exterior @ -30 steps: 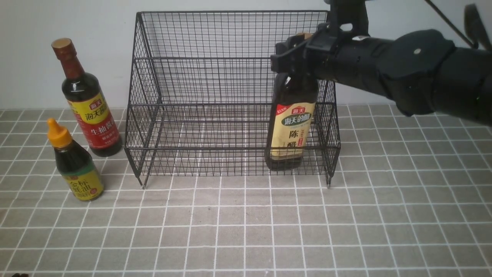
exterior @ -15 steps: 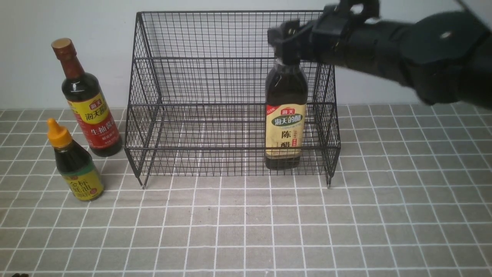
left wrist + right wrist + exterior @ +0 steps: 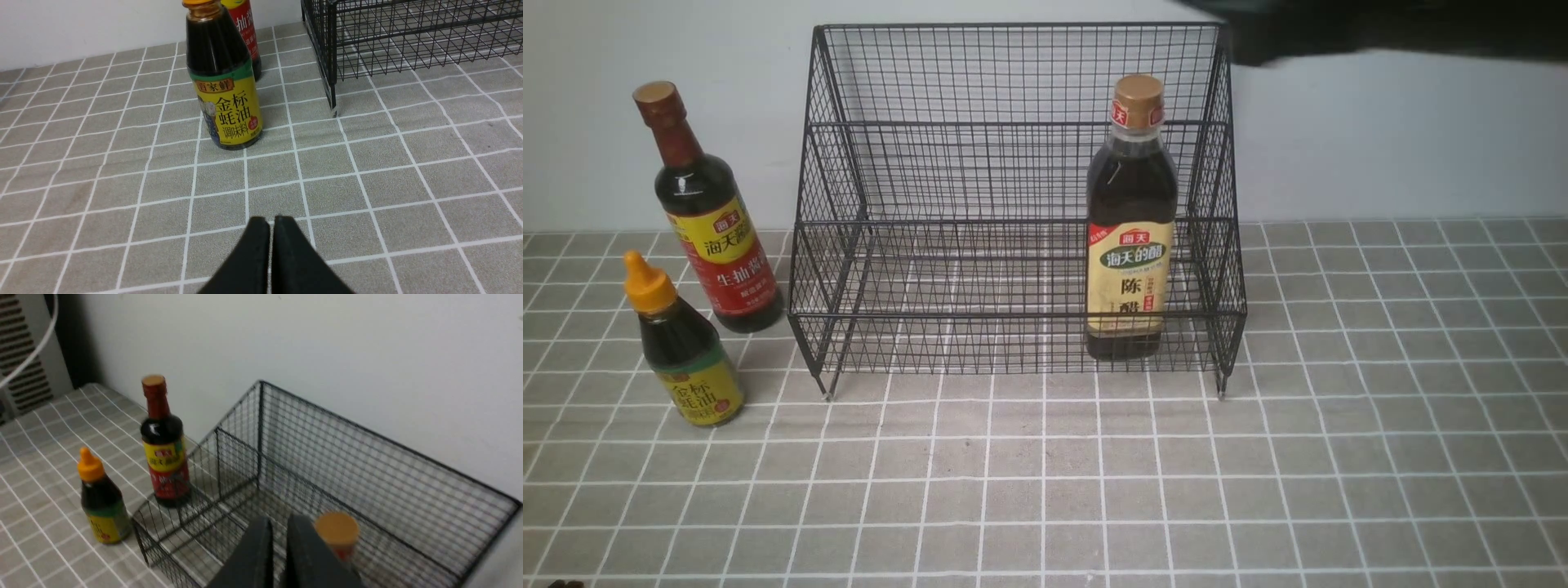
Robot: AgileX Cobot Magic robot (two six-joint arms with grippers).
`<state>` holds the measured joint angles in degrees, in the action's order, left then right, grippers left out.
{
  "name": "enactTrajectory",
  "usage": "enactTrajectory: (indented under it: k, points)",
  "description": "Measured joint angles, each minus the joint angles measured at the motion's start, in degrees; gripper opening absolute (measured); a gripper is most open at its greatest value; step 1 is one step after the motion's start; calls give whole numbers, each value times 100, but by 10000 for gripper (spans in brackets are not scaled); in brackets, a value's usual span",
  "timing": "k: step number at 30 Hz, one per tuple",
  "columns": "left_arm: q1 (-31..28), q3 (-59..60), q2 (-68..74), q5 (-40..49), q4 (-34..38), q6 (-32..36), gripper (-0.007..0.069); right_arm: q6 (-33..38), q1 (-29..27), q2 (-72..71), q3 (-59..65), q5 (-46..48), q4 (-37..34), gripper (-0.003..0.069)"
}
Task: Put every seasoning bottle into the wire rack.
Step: Use the left arm to grab the condiment bottle closest to it
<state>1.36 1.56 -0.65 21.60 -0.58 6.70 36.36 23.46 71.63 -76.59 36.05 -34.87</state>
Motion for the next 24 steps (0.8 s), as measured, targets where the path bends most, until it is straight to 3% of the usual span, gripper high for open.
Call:
enactTrajectory:
  k: [2,3,4,6,7,10,15,18,24]
  points:
    - [0,0,0,0,0,0,-7,-1097,-354,-371,-2,592,914,3]
    - [0,0,0,0,0,0,-7,-1212,-391,-371,-2,651,914,1]
    - [0,0,0,0,0,0,-7,-2249,-699,-755,-2,1137,1844,-6]
    - [0,0,0,0,0,0,-7,-3229,-974,-1191,17,1544,2738,-9]
    - [0,0,0,0,0,0,-7,-3315,-996,-1191,24,1572,2738,-9]
    - [0,0,0,0,0,0,-7,-4391,-1201,-2234,407,1680,3735,-10]
    - [0,0,0,0,0,0,-7,-4934,-1207,-3572,1501,1097,3912,-10]
    - [0,0,0,0,0,0,-7,-5111,-1207,-4438,2530,139,3843,-10]
    - [0,0,0,0,0,0,-7,-4940,-1207,-5408,3718,-627,3670,-10]
